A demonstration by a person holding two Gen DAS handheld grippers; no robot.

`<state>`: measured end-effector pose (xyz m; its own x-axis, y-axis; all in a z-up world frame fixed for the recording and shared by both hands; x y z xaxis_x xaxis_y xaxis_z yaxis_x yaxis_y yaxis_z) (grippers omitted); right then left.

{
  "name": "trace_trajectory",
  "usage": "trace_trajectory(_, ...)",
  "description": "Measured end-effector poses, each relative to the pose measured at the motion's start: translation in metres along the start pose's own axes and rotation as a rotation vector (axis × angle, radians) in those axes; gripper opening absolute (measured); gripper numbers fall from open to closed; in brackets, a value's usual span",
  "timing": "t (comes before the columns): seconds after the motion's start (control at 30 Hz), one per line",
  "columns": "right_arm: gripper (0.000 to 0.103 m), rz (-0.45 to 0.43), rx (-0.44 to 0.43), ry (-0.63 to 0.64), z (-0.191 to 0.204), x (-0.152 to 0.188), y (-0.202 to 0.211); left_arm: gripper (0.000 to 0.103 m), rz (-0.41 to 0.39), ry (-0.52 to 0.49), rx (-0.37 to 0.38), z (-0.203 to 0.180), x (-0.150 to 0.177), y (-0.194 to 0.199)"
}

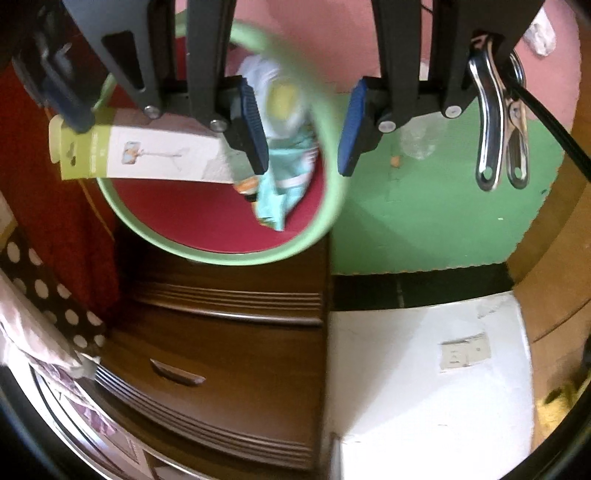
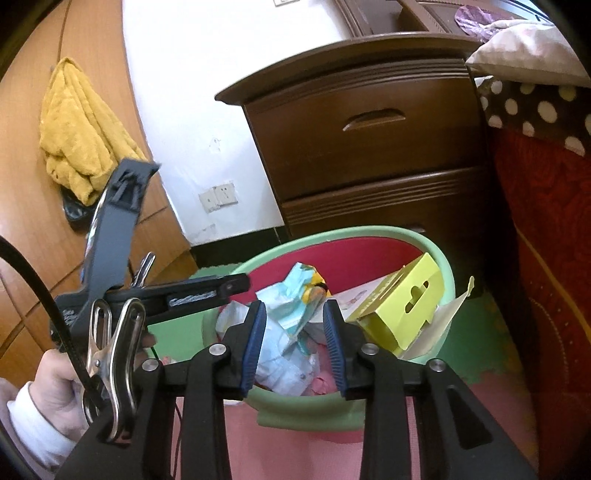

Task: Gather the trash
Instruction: 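Withdraw both open tools from the bucket toward the clear plastic bag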

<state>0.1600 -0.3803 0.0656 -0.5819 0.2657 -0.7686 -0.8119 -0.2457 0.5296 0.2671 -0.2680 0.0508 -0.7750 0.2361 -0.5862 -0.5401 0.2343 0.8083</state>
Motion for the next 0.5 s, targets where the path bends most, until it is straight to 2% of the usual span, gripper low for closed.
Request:
trace_trajectory(0.23,0.033,-0.029,-0.017,0.013,0.013,-0.003,0.011,0.040,-0.010,0.059,-0.076,0.061,0.014,0.026)
trace_trajectory(0.4,0.033,-0.027,-0.020,0.040,0.027,0.001,0.012,0.040,0.006,0.089,-0.164,0.112,0.038,0.035)
trace_trajectory(0.5,0.033,-0.025,-0.022,0.072,0.039,0.003,0.011,0.040,0.032,0.123,-0.186,0.140,0.054,0.033)
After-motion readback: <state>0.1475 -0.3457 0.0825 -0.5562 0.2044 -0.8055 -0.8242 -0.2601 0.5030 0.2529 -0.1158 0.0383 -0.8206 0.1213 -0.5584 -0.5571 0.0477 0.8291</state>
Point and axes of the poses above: each gripper's, at about its wrist camera, not at the fingertips, and y roughly against the way its jaws point, z to its left, x to its underside, the point moved 10 cm from there along -y, roughly the way its jaws point, and after that the axes turned 9 degrees about z, right-handed, at the moved point
